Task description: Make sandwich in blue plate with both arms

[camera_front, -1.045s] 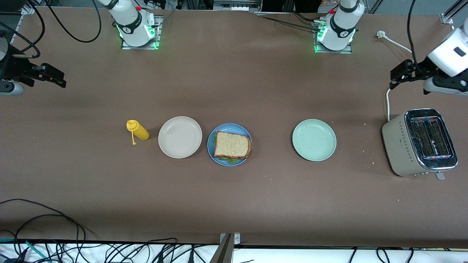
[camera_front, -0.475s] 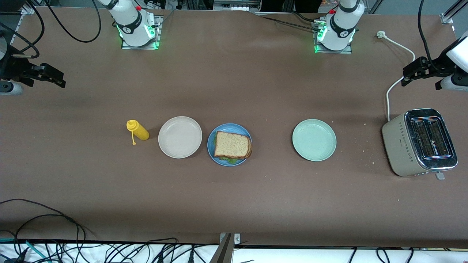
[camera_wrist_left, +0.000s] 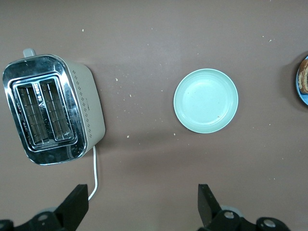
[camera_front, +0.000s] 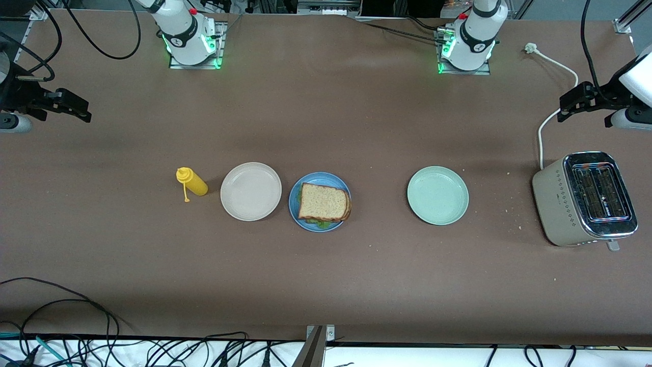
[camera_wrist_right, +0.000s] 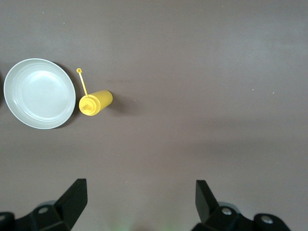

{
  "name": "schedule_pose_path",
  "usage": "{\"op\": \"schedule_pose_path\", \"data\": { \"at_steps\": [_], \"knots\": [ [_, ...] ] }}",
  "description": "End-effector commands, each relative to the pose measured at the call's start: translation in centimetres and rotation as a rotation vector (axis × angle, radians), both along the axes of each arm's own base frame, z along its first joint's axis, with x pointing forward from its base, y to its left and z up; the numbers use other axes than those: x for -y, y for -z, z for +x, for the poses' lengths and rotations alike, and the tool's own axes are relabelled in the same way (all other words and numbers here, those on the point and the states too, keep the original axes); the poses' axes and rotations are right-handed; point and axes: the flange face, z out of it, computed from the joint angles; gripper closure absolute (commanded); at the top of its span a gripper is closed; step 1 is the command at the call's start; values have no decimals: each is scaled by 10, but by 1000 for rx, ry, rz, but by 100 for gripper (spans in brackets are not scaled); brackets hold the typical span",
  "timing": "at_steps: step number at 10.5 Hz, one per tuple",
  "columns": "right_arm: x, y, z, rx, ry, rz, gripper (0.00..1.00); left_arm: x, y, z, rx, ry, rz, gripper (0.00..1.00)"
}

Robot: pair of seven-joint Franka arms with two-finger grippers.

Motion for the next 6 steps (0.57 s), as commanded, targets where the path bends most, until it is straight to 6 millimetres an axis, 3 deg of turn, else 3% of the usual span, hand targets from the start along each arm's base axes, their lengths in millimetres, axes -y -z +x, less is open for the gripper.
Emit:
{"op": "schedule_pose_path", "data": {
  "at_steps": [1,6],
  "knots": [
    [0,-5,2,1,23,4,0,-5,-5,4,-5,11,33,0],
    [-4,-7,2,7,28,65,0,-5,-4,4,-7,9,32,0]
  ]
}}
